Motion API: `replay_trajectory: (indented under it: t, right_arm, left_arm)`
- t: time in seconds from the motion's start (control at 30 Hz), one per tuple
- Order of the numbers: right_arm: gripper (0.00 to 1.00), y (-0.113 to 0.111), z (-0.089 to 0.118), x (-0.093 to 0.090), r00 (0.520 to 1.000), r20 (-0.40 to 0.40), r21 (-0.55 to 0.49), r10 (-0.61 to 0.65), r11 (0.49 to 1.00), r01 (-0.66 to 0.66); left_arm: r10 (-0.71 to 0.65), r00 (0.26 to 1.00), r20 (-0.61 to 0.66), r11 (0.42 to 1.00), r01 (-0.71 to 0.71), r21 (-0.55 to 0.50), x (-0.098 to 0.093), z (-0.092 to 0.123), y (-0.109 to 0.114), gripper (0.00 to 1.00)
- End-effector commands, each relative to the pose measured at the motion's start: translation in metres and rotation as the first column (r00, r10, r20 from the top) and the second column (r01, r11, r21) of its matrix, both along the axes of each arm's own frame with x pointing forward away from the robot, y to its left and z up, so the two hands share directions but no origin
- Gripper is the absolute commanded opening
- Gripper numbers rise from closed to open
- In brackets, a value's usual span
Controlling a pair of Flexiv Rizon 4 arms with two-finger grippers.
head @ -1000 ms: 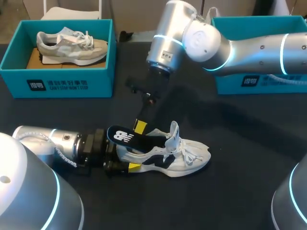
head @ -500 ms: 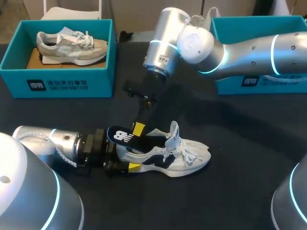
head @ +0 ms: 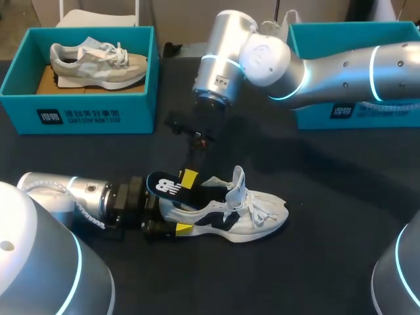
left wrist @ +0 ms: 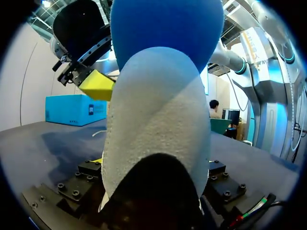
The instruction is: Take the shoe out of the shoebox, open the shoe tongue, remove and reinsert the insole, then place the shoe into the shoebox
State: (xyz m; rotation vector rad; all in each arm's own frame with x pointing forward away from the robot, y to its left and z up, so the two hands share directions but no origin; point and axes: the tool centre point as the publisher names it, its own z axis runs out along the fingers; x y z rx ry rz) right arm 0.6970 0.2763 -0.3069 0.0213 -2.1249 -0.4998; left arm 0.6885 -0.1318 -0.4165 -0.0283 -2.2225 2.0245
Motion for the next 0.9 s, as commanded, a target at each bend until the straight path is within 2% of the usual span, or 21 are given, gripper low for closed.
replay_trajectory:
  t: [0.03, 0.5, 0.77, 0.9]
  right_arm:
    - [0.79, -0.003, 0.003, -0.005, 1.000, 0.006, 0.002, -0.003, 1.000, 0.003]
    - [0.67, -0.006, -0.007, -0.008, 1.000, 0.001, 0.043, -0.007, 0.999, 0.007]
    - [0.50, -0.005, -0.003, -0.016, 1.000, 0.002, 0.044, -0.011, 0.999, 0.010]
    - [0.51, -0.004, -0.003, -0.018, 1.000, 0.004, 0.035, -0.016, 0.999, 0.016]
  left_arm:
    - [0.002, 1.000, 0.000, 1.000, -0.002, -0.001, 0.000, 0.000, 0.000, 0.00]
    - [0.002, 1.000, 0.000, 1.000, -0.002, -0.001, 0.000, 0.000, 0.000, 0.00]
    - [0.002, 1.000, 0.000, 1.000, -0.002, -0.001, 0.000, 0.000, 0.000, 0.00]
    - [0.002, 1.000, 0.000, 1.000, -0.002, -0.001, 0.000, 0.000, 0.000, 0.00]
